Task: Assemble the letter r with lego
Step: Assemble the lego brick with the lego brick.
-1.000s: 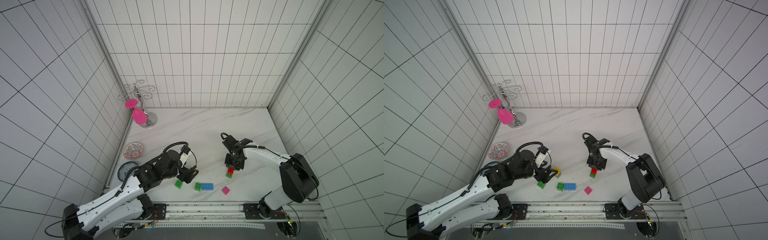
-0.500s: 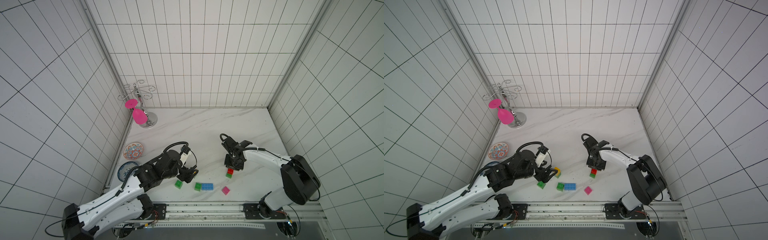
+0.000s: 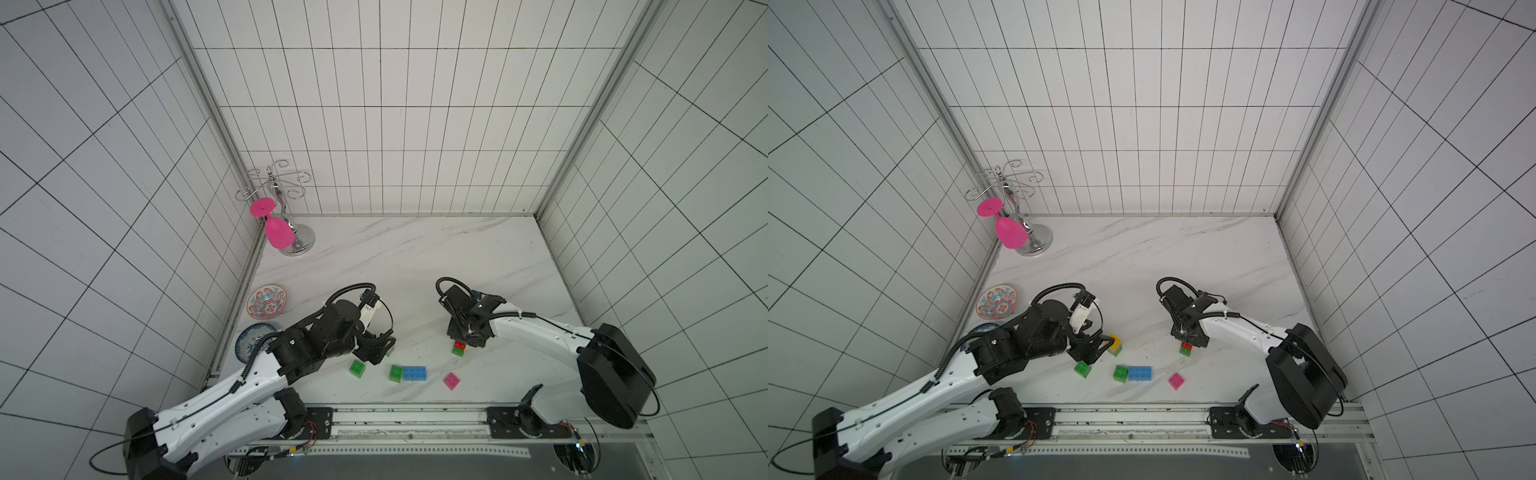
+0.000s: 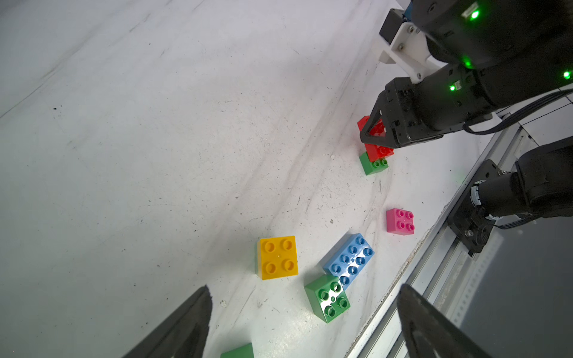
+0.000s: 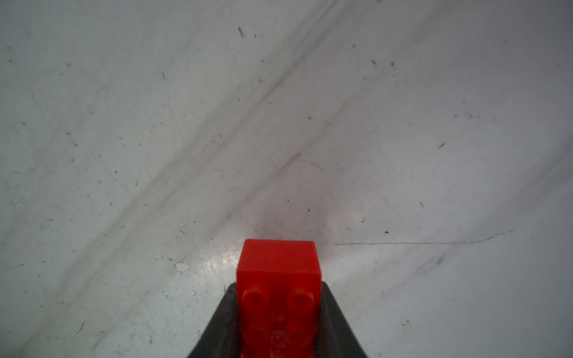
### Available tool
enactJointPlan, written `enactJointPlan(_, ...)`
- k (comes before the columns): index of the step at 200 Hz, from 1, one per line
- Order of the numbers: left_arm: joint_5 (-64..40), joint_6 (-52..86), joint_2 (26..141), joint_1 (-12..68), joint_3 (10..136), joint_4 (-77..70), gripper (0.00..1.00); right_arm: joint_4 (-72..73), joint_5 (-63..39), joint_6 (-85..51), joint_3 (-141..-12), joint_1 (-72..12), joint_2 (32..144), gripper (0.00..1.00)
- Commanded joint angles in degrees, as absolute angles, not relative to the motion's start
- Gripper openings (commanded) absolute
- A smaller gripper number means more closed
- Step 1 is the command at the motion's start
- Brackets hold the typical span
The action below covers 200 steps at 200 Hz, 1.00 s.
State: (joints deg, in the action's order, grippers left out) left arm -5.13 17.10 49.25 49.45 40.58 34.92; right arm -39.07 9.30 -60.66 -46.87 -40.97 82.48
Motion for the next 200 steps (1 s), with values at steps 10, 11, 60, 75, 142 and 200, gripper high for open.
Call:
enactJointPlan(10,-4.09,16.88,48.89,49.66,40.35,34.45,0.94,-35.01,7.34,-60.66,-42.49,-40.07,84.86,0.0)
enactJointPlan(11,-4.06,16.83,48.83,49.66,40.34,34.45,0.94,-34.91,7.23,-60.61,-42.43,-40.03,84.88,0.0)
enactJointPlan(60,-3.64,16.96,48.08,49.75,40.41,34.76,0.94,-38.74,6.09,-57.45,-44.15,-38.79,86.06,0.0)
enactJointPlan(75,-3.45,17.09,47.87,49.75,40.25,34.71,0.94,-41.65,7.37,-56.83,-45.46,-38.68,85.79,0.0)
enactJointPlan(142,-3.52,17.14,48.58,49.75,40.4,34.63,0.94,-45.65,9.31,-61.13,-46.1,-38.61,88.34,0.0)
enactJointPlan(200,-3.37,17.06,48.8,49.75,40.4,34.63,0.94,-42.54,8.3,-62.44,-44.05,-37.71,89.03,0.0)
